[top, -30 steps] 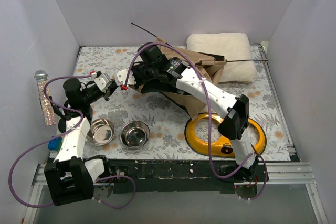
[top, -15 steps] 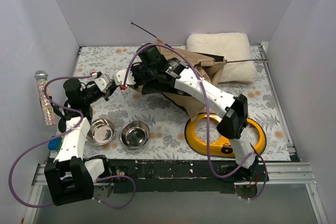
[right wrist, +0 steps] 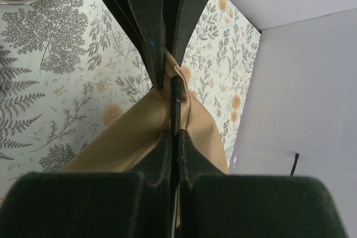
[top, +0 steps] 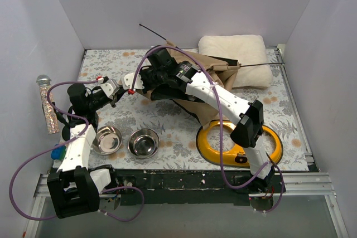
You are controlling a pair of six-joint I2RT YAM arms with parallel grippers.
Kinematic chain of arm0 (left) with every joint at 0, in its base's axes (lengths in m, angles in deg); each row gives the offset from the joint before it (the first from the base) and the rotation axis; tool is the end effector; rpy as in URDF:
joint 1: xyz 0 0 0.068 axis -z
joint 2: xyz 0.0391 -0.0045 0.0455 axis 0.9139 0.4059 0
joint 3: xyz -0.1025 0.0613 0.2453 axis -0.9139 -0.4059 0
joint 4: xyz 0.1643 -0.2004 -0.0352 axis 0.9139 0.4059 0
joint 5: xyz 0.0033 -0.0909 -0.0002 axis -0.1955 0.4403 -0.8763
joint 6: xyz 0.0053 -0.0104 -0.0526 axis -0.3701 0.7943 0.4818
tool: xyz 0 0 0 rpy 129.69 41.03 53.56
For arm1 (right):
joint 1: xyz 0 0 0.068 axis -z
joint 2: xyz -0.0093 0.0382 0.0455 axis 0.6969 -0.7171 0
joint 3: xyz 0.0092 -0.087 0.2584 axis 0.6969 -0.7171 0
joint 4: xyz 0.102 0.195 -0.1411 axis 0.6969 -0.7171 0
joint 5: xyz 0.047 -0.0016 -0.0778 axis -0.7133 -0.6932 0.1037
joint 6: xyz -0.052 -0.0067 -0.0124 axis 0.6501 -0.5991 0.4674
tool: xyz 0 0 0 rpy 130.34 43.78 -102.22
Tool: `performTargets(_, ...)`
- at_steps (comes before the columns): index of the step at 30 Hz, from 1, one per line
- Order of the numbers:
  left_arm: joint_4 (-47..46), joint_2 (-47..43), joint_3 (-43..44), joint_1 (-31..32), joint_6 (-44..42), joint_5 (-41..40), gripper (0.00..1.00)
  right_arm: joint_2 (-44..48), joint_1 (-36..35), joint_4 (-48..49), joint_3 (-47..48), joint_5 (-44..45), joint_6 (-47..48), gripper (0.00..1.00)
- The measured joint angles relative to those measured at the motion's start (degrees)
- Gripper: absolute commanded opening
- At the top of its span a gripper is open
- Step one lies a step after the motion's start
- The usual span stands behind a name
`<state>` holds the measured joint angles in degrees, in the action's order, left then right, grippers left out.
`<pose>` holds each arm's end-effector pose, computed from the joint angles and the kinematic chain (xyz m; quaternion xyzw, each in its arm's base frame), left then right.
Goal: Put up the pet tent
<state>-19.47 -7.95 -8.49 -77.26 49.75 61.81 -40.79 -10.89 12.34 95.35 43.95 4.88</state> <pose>0.2306 0.0141 0.2897 0.2069 0.7063 -0.3759 0.5630 0.2649 0.3984 0.3806 -0.7712 0.3691 0.0995 0.5091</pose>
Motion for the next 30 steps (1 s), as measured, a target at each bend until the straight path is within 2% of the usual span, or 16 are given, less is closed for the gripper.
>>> performTargets(30, 0.48, 0.72, 0.42, -0.15, -1.33, 0.26, 0.0, 0.0, 0.66, 2.1, 0.0, 0.09, -1.81, 0.01)
